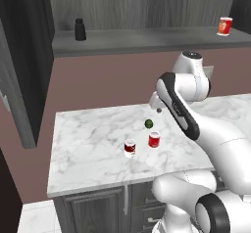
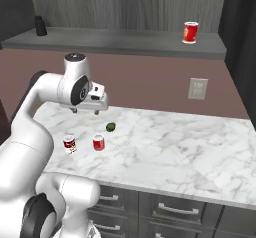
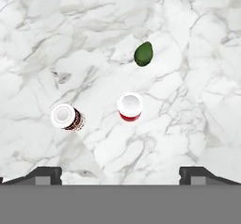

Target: Pick the cans from the counter and place them in their designated side in the cabinet.

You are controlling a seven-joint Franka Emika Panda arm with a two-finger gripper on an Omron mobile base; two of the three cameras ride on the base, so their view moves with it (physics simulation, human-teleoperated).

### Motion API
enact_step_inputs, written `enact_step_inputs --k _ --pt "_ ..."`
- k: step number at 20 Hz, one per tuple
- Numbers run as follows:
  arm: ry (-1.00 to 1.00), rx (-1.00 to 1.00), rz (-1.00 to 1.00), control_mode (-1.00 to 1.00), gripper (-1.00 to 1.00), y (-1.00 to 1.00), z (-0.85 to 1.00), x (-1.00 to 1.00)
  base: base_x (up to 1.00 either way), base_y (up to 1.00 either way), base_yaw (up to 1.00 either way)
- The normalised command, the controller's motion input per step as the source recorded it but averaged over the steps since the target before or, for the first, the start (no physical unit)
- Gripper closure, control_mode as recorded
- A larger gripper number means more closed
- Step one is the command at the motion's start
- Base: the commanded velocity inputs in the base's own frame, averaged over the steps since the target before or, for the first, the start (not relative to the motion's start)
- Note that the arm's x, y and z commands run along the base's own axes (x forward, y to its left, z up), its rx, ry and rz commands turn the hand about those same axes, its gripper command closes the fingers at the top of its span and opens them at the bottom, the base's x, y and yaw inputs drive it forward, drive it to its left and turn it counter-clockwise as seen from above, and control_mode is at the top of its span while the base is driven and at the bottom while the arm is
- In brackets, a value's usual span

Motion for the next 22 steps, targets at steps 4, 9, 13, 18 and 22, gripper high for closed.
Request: enact_step_inputs --k 4,9,13,18,22 --pt "0.0 0.0 0.03 -1.0 -1.0 -0.04 -0.21 0.23 0.0 0.0 0.0" --pt "0.0 0.0 0.02 -1.0 -1.0 -0.06 -0.23 0.16 0.0 0.0 0.0" --pt "0.0 0.0 0.01 -1.0 -1.0 -0.02 -0.26 0.07 0.0 0.0 0.0" --pt "0.0 0.0 0.01 -1.0 -1.0 0.0 -0.26 0.06 0.0 0.0 0.0" --pt "0.0 0.0 0.01 -1.0 -1.0 0.0 -0.27 0.08 0.0 0.0 0.0"
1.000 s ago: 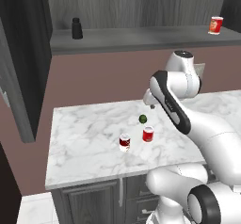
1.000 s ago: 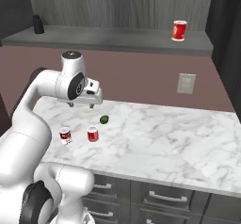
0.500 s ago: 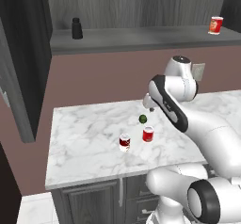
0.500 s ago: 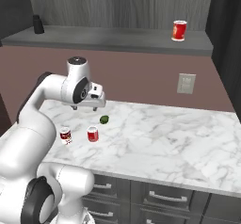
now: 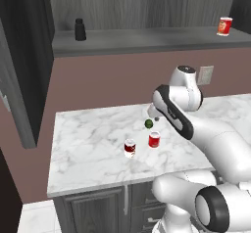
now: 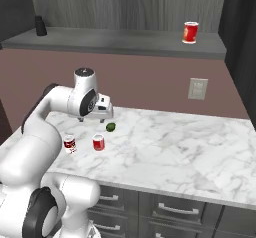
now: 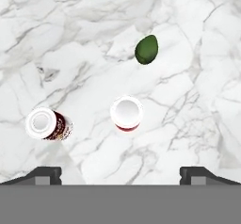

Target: Pick the cans from the counter and place them in their designated side in the cabinet.

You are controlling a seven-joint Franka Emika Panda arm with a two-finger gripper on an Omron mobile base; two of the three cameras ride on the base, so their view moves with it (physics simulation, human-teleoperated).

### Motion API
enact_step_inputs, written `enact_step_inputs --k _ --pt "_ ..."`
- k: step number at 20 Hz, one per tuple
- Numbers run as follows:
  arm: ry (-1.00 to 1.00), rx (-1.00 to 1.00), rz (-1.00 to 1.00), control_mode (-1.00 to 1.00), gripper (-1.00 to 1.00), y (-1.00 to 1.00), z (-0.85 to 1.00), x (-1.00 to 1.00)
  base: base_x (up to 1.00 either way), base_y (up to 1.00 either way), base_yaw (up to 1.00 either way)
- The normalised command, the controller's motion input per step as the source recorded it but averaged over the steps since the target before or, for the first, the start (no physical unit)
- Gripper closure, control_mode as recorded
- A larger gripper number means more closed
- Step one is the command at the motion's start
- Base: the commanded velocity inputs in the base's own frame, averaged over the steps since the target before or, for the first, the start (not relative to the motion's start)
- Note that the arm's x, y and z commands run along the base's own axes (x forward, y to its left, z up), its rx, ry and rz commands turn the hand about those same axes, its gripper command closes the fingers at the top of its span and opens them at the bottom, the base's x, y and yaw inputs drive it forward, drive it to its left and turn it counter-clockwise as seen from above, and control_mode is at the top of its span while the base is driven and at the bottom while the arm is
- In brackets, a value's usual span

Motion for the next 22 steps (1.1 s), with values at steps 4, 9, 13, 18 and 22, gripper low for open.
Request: enact_step_inputs --k 4,9,13,18,22 --pt "0.0 0.0 0.01 -1.0 -1.0 0.0 -0.27 0.09 0.0 0.0 0.0" --pt "0.0 0.0 0.01 -1.0 -1.0 0.0 -0.26 0.13 0.0 0.0 0.0" --pt "0.0 0.0 0.01 -1.0 -1.0 0.0 -0.25 0.17 0.0 0.0 0.0" --pt "0.0 0.0 0.0 -1.0 -1.0 0.0 -0.25 0.14 0.0 0.0 0.0" --pt "0.0 0.0 0.0 -1.0 -1.0 0.0 -0.25 0.06 0.0 0.0 0.0"
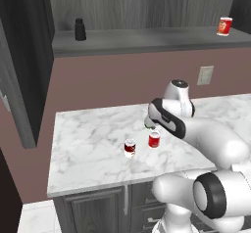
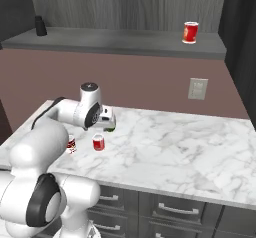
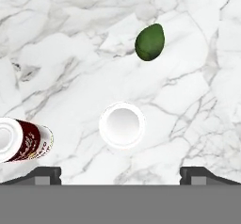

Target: Pick the cans from the counter and place them in their designated side in the cabinet.

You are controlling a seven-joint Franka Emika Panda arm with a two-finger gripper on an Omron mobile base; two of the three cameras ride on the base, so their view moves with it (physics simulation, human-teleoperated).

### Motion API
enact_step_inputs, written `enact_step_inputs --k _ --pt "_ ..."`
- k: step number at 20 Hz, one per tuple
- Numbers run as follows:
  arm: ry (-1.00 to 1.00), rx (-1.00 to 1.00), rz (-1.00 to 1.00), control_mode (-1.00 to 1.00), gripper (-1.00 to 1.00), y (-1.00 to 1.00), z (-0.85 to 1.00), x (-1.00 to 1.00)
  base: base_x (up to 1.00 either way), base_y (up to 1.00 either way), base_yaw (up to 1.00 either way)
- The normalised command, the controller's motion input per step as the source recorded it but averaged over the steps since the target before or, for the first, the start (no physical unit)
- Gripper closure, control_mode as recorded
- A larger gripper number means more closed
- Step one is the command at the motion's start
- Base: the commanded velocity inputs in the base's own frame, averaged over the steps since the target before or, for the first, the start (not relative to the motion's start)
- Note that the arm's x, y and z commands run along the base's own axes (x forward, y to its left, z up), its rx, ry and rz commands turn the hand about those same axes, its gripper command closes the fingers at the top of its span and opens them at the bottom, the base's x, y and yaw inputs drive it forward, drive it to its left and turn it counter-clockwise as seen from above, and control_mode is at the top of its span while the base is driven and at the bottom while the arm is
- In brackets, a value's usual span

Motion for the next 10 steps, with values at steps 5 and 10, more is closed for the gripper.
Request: enact_step_inputs --k 5,10 --pt "0.0 0.0 0.0 -1.0 -1.0 0.0 -0.23 0.01 0.0 0.0 0.0" --pt "0.0 0.0 0.0 -1.0 -1.0 0.0 -0.2 0.03 0.0 0.0 0.0"
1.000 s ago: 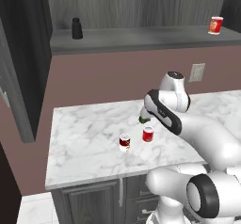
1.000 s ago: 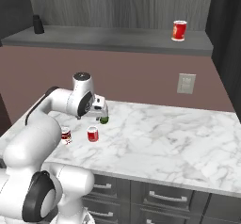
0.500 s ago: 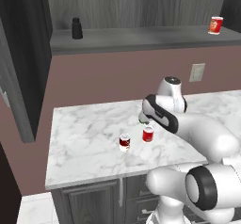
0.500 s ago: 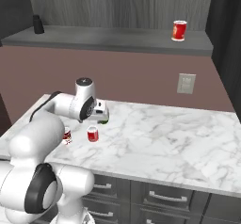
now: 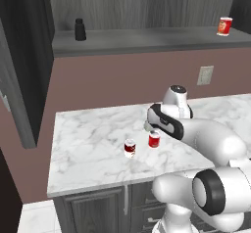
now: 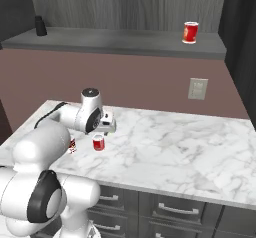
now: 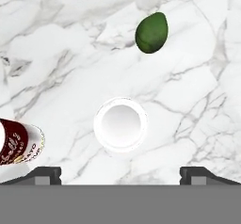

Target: Pick the cans from the counter and place them in their designated side in the cabinet.

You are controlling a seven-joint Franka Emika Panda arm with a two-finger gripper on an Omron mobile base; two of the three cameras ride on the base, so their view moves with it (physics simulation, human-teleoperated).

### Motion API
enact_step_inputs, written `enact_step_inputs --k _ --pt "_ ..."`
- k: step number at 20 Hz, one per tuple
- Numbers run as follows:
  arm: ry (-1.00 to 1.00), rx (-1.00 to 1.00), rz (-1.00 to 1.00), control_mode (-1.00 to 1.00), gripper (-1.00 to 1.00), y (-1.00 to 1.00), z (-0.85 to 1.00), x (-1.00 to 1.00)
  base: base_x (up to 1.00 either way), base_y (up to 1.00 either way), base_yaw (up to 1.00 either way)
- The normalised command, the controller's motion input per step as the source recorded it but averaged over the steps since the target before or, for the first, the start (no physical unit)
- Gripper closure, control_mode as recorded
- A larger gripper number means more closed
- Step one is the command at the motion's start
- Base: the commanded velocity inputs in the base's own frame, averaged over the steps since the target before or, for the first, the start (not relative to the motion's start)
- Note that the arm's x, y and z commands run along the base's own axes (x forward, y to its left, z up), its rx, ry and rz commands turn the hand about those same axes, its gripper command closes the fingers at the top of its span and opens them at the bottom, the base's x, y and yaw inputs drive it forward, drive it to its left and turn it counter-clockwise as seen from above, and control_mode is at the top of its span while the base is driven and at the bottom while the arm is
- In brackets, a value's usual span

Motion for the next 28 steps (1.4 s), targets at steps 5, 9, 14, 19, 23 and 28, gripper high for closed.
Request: enact_step_inputs --k 5,9,14,19,23,28 --pt "0.0 0.0 0.0 -1.0 -1.0 0.0 -0.18 0.06 0.0 0.0 0.0" --pt "0.0 0.0 0.0 -1.0 -1.0 0.0 -0.19 0.14 0.0 0.0 0.0" --pt "0.0 0.0 0.0 -1.0 -1.0 0.01 -0.19 0.25 0.0 0.0 0.0" --pt "0.0 0.0 0.0 -1.0 -1.0 0.0 -0.21 0.2 0.0 0.0 0.0" --pt "0.0 0.0 0.0 -1.0 -1.0 0.0 -0.22 0.14 0.0 0.0 0.0" --pt "0.0 0.0 0.0 -1.0 1.0 0.02 -0.23 0.13 0.0 0.0 0.0"
